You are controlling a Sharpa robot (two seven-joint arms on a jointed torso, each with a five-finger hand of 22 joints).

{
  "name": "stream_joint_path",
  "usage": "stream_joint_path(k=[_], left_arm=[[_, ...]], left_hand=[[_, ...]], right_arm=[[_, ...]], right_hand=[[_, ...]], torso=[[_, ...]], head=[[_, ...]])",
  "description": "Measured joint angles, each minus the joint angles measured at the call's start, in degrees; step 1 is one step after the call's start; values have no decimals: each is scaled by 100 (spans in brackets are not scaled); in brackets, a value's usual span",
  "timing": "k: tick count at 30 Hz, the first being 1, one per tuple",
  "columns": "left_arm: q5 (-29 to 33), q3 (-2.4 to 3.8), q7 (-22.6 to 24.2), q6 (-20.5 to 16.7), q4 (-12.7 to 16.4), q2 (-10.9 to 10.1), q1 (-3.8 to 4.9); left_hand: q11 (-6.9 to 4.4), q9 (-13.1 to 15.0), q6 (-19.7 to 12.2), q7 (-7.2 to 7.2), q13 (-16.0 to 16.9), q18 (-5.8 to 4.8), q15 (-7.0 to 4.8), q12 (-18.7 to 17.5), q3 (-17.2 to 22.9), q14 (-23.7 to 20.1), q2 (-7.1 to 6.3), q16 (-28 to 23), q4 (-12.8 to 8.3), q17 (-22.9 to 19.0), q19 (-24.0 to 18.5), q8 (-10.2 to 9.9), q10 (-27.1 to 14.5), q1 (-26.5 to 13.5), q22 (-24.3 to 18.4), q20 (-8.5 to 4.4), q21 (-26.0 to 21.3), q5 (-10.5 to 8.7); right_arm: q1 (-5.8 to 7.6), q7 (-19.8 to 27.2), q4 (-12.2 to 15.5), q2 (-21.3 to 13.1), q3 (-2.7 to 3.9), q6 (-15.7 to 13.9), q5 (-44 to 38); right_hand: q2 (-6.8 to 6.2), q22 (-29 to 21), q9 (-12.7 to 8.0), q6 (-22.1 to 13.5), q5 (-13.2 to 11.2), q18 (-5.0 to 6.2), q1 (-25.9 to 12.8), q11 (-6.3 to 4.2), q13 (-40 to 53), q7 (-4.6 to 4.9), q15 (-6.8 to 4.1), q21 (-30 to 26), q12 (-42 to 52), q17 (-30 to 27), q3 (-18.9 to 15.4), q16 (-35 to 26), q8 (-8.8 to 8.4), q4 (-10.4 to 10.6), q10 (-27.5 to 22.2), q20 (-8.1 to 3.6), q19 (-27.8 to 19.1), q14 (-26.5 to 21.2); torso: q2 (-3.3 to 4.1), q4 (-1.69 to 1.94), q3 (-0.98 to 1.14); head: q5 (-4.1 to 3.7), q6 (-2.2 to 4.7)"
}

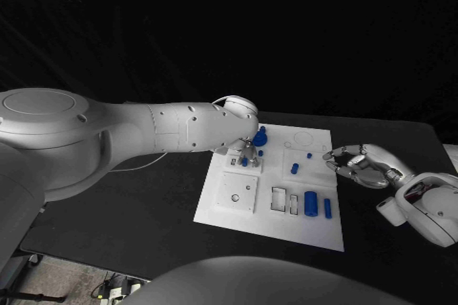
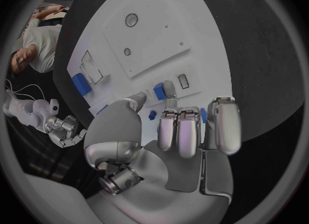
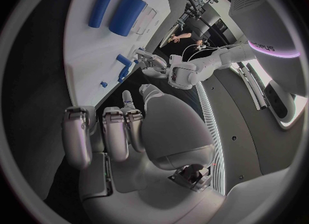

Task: Assemble the parts on the task board

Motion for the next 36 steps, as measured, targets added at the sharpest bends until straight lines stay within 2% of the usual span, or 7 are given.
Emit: stream_joint_path(k=[4,10,15,18,25,28,36], left_arm=[[-53,0,13,-4,22,-51,-1],[-101,18,53,-99,198,-211,-1],[-137,28,59,-186,379,-447,27],[-151,25,49,-205,470,-560,118],[26,52,53,-242,642,-825,493],[251,52,58,-243,652,-905,619],[544,53,64,-150,290,-829,836]], left_hand=[[-1,1,0,0,0,0,0,0,-102,0,23,0,16,0,0,-1,0,-23,0,0,0,-25],[-1,38,30,30,0,0,0,0,-581,0,53,0,26,0,0,-429,-1,-219,0,0,61,-133],[-1,52,-4,99,0,0,0,0,-793,0,45,0,18,-1,0,-487,-1,-227,0,0,117,-155],[-1,61,38,57,0,0,0,0,-859,0,45,0,27,-1,0,-465,-1,-227,0,0,116,-155],[-2,44,123,60,0,0,0,0,-1135,0,23,0,24,-1,0,-465,-1,-141,0,0,202,-155],[-2,1,198,30,0,-1,0,0,-1245,0,110,0,25,-1,0,-491,-1,-55,0,0,286,-140],[-44,-239,553,-23,0,-2,-22,0,-1584,21,388,0,30,-1,-21,-677,-2,223,0,-22,714,469]], right_arm=[[0,0,-1,-3,0,5,0],[-1,-1,-2,-12,0,8,0],[-1,-1,-2,-25,-1,8,1],[-1,-1,-2,-32,-1,7,1],[-1,0,-1,-47,-1,5,1],[-1,0,-3,-49,-1,5,1],[-1,-1,-4,-60,-1,6,1]], right_hand=[[0,0,0,0,0,0,0,0,1,0,0,0,1,0,0,0,0,0,0,0,0,0],[0,0,0,0,0,0,0,0,-4,0,0,0,7,-1,0,0,0,0,0,0,0,0],[0,-1,0,0,23,0,0,0,-4,0,0,0,7,-1,0,0,0,0,0,0,0,0],[0,-1,0,0,23,0,0,0,-4,0,0,0,7,-1,0,0,0,0,0,0,0,0],[0,-1,0,0,23,0,0,0,-3,0,0,0,10,-2,0,0,0,0,0,0,0,0],[0,-1,0,0,23,0,0,0,0,0,0,0,-4,-2,0,0,0,0,0,0,0,0],[0,-2,0,0,22,0,0,0,-4,0,0,0,-3,-2,0,0,0,0,-1,0,0,0]], torso=[[0,0,0],[0,1,-1],[1,2,-1],[-1,2,-1],[-1,1,-1],[-2,1,-1],[1,2,-1]], head=[[-2,0],[-18,0],[-29,0],[-36,0],[-56,0],[-72,0],[-105,0]])
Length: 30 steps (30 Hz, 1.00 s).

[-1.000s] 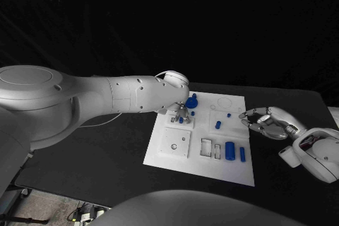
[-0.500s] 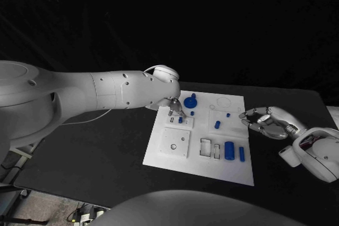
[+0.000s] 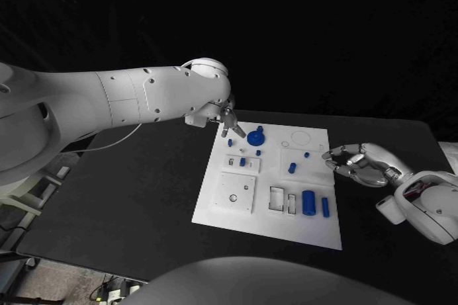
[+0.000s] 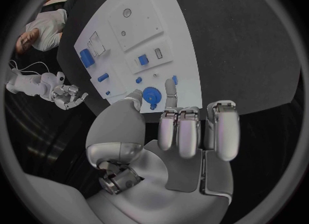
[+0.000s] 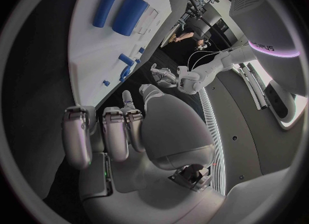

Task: Assemble the parts on the task board

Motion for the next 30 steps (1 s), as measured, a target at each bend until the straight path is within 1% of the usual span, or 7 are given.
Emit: stream_joint_path(k=[6,8,11,13,20,24,30], left_arm=[[20,-28,-13,324,-666,379,31],[21,-40,-16,442,-882,503,25],[19,-43,-22,598,-1238,692,-11],[17,-34,-26,681,-1470,820,-56],[19,-9,-32,864,-2053,1161,-262],[28,-5,-32,921,-2271,1297,-352],[66,4,-30,939,-2483,1405,-431]], left_hand=[[0,-289,40,41,0,-1,0,0,-92,0,81,0,-13,0,0,-256,0,81,0,0,-18,65],[0,-387,82,43,0,-1,0,0,-92,0,143,0,-13,0,0,-329,0,143,0,0,-48,65],[0,-505,122,42,0,-2,0,0,-90,0,156,0,-11,0,0,-410,0,246,0,0,-48,58],[0,-564,142,63,0,-2,0,0,-43,0,110,0,-12,0,0,-455,0,291,0,0,-82,35],[0,-709,142,63,0,-2,0,0,38,0,100,0,-13,0,0,-543,0,436,0,0,-148,36],[0,-753,162,83,0,-1,0,0,76,0,96,0,-19,0,0,-587,0,487,0,0,-156,37],[21,-852,162,83,0,-2,5,0,142,-5,102,0,-7,-1,0,-677,-20,555,0,0,-192,88]], right_arm=[[1,-4,7,6,0,3,0],[1,-5,9,8,0,6,0],[1,-8,11,14,0,12,1],[0,-9,11,20,0,18,1],[0,-12,19,30,0,30,1],[0,-13,31,25,0,35,1],[2,-18,36,25,0,41,1]], right_hand=[[0,0,0,0,0,-1,0,0,-1,0,0,0,0,0,0,0,0,0,0,0,0,0],[0,0,0,0,0,0,0,0,-1,0,0,0,1,0,0,0,0,0,0,0,0,0],[0,0,0,0,0,0,0,0,-1,0,0,0,2,0,0,0,0,0,0,0,0,0],[0,0,0,0,0,0,0,0,0,0,0,0,2,0,0,0,0,0,0,0,0,0],[0,-1,0,0,0,0,0,0,2,0,0,0,3,-1,0,0,0,0,0,0,0,0],[0,4,0,0,0,0,0,0,4,0,0,0,4,-1,0,0,0,0,0,0,0,0],[0,4,5,0,0,0,0,0,0,0,0,0,10,-1,0,0,0,0,0,0,0,0]], torso=[[8,-8,0],[11,-11,0],[12,-10,1],[11,-10,1],[4,-8,1],[7,-5,1],[7,-3,1]], head=[[-8,0],[-13,0],[-26,0],[-33,0],[-51,0],[-56,0],[-46,0]])
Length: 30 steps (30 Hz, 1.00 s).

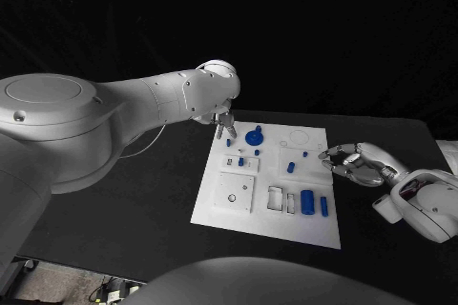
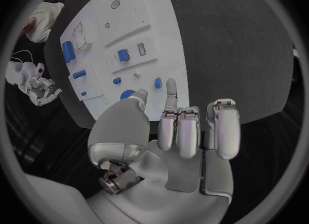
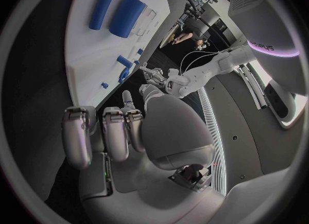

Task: Assemble the parts on the task board

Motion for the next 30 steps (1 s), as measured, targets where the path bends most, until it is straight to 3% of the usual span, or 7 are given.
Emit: stream_joint_path(k=[7,25,30], left_arm=[[61,2,11,-16,-130,72,-77],[195,4,41,-140,-156,102,-142],[233,4,49,-156,-186,119,-152]], left_hand=[[21,-108,0,0,0,0,38,0,61,5,-14,0,-13,0,8,-78,21,61,0,34,-112,40],[63,-252,-42,41,0,-1,58,0,207,-15,-32,0,-24,5,22,-155,21,273,0,62,-184,142],[63,-289,-63,61,0,-1,58,0,254,-15,17,0,-32,4,21,-155,21,349,0,62,-199,154]], right_arm=[[0,-6,0,13,0,13,0],[1,-19,20,-6,0,34,0],[1,-24,31,-26,0,38,0]], right_hand=[[0,-1,0,0,0,0,0,0,-1,0,0,0,1,0,0,0,0,0,0,0,0,0],[0,-2,-1,0,0,0,0,-12,4,0,0,0,-10,4,16,0,0,16,12,0,0,0],[0,-2,-2,0,0,0,0,-12,1,0,0,0,-10,4,16,0,0,16,12,0,0,0]], torso=[[-7,3,-1],[-8,5,1],[-7,4,1]], head=[[-5,0],[-31,0],[-34,0]])
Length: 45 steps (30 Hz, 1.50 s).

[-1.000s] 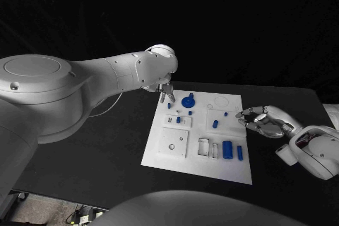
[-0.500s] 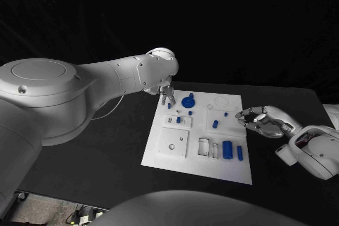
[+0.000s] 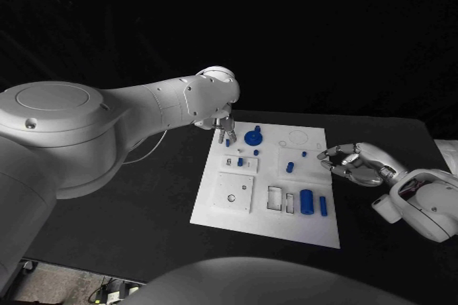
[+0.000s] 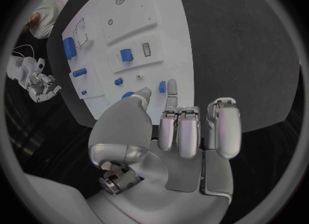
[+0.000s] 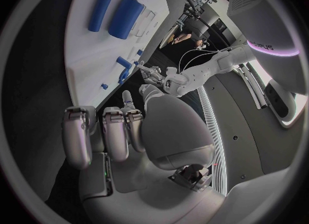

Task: Assemble the parts on the task board

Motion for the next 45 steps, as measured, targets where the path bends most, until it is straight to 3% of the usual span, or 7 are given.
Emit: stream_joint_path(k=[23,35,45], left_arm=[[-4,-1,29,-36,-188,106,-120],[-69,0,33,-49,-244,142,-133],[-56,0,60,-126,-240,147,-136]], left_hand=[[20,-95,-83,40,0,-4,21,0,114,21,-2,0,12,-1,-21,0,-21,119,0,21,-90,96],[24,-122,-82,40,0,-5,35,0,147,6,36,0,10,-2,-20,0,-17,157,0,22,-143,156],[41,-134,-82,40,0,-5,35,0,173,6,-9,0,-15,-3,-1,0,0,202,0,40,-143,202]], right_arm=[[0,-8,28,-31,0,9,-1],[0,-14,35,-38,0,15,-1],[0,-24,36,-44,0,26,-1]], right_hand=[[0,-1,4,0,0,0,0,1,4,0,0,0,3,-1,0,0,0,0,-1,0,0,0],[0,-2,3,0,0,0,0,1,-1,0,0,0,10,-2,0,0,0,0,-1,0,0,0],[0,-2,3,0,0,0,0,2,-1,0,0,0,16,-3,0,0,0,0,-2,0,0,0]], torso=[[0,-1,0],[0,0,-1],[1,-1,-1]], head=[[-28,0],[-26,0],[-37,0]])
